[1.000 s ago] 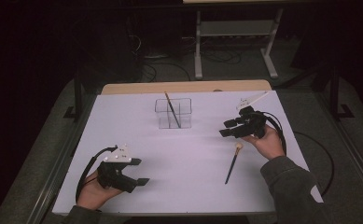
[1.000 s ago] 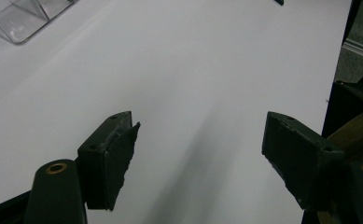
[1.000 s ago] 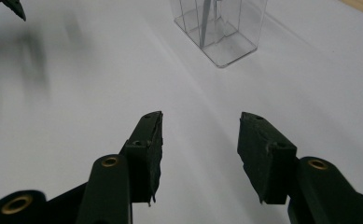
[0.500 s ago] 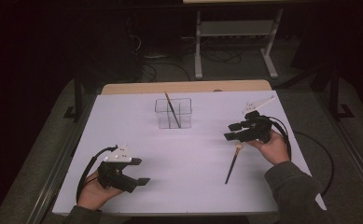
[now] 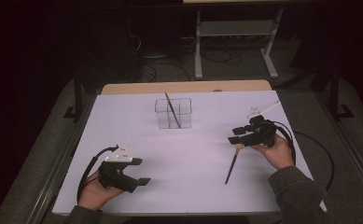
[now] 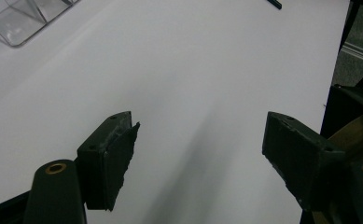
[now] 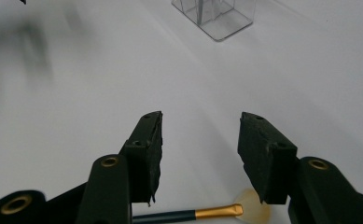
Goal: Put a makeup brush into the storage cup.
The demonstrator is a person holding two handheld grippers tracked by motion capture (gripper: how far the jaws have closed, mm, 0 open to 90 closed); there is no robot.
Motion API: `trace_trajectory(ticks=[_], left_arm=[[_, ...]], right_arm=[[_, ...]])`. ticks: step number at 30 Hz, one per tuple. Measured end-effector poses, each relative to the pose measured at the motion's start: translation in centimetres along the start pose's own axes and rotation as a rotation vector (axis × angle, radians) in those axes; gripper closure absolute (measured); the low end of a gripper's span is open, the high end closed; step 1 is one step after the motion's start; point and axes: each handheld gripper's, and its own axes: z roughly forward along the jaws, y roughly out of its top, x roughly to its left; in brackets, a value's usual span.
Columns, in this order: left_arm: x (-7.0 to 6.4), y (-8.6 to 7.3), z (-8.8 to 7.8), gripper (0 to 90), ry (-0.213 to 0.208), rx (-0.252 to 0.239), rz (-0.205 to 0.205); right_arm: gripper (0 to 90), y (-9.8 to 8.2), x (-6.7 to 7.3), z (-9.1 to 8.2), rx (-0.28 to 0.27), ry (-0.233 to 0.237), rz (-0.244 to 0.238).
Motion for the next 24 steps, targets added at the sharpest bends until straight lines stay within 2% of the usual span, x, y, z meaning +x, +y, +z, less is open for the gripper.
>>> trace_trajectory(ticks=[24], left_arm=[[-0.1, 0.0, 0.0, 24.4, 0.006, -0.004, -0.011]], right_arm=[[48.6, -1.6, 0.3, -0.5, 0.012, -0.011, 0.018]])
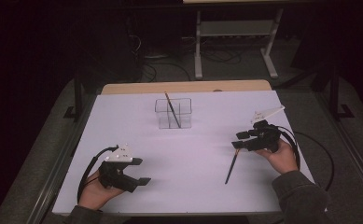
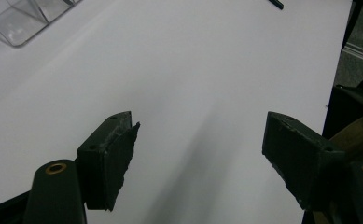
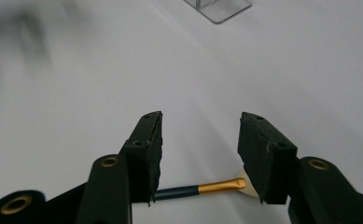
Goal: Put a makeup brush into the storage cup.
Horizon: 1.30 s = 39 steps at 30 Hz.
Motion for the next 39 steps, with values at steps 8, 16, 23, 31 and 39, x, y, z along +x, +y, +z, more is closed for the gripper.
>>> trace_trajectory(ticks=[8, 16, 23, 31, 39], left_arm=[[0.0, 0.0, 0.1, 24.4, -0.003, 0.005, -0.002], [0.1, -0.1, 0.4, 24.3, -0.007, 0.008, -0.003], [0.0, 0.0, 0.5, 24.1, -0.012, 0.009, -0.004], [0.0, 0.0, 0.8, 24.1, -0.015, 0.014, -0.006], [-0.2, 0.1, 0.9, 23.9, -0.020, 0.013, -0.006]], right_arm=[[48.6, -0.2, 0.1, -0.1, 0.004, 0.001, -0.002], [48.5, -0.5, 0.3, -0.2, 0.001, 0.002, -0.005], [48.4, -1.2, 0.2, -0.4, -0.001, -0.001, 0.010], [48.2, -1.6, 0.4, -0.4, 0.006, -0.002, 0.013], [47.7, -1.8, 0.7, -0.4, 0.007, -0.003, 0.006]])
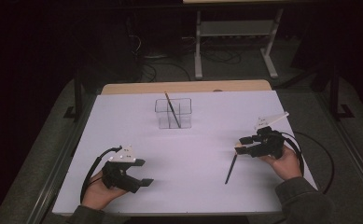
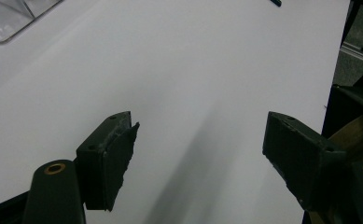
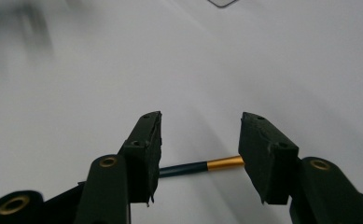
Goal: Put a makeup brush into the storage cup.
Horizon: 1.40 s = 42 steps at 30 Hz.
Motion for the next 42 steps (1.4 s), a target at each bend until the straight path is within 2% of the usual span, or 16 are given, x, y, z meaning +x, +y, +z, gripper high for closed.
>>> trace_trajectory(ticks=[11, 22, 25, 26, 36, 42], left_arm=[[-0.4, 1.0, 0.9, 23.9, -0.008, -0.002, 0.012], [-1.1, 3.4, 2.5, 23.4, -0.029, -0.005, 0.044], [-1.1, 3.9, 3.0, 23.2, -0.032, 0.001, 0.049], [-1.1, 4.1, 3.1, 23.1, -0.032, 0.004, 0.057], [-1.5, 5.8, 4.5, 23.1, -0.049, 0.007, 0.072], [-1.6, 7.0, 5.3, 22.8, -0.054, 0.015, 0.086]], right_arm=[[45.9, -1.2, 0.5, -0.2, -0.010, -0.003, 0.005], [42.4, -2.4, 1.1, -0.6, -0.023, -0.007, 0.015], [42.0, -2.8, 1.2, -0.8, -0.032, -0.009, 0.004], [41.7, -2.9, 1.2, -0.9, -0.032, -0.008, 0.016], [39.1, -4.1, 1.5, -1.2, -0.043, -0.015, 0.025], [38.0, -4.5, 1.6, -1.2, -0.042, -0.019, 0.016]])
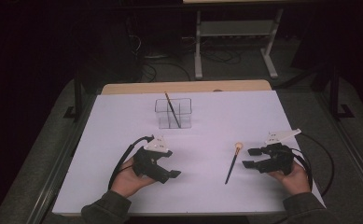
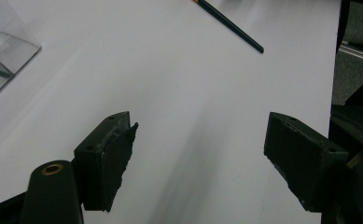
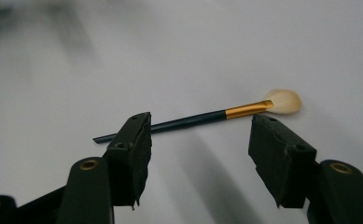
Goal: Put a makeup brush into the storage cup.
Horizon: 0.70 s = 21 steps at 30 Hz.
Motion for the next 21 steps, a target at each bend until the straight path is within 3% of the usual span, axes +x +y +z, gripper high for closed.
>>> trace_trajectory(ticks=[21], left_arm=[[-0.1, 3.5, 3.1, 22.4, -0.034, 0.024, 0.028]], right_arm=[[35.9, -0.8, -0.1, -0.5, -0.011, -0.010, 0.006]])
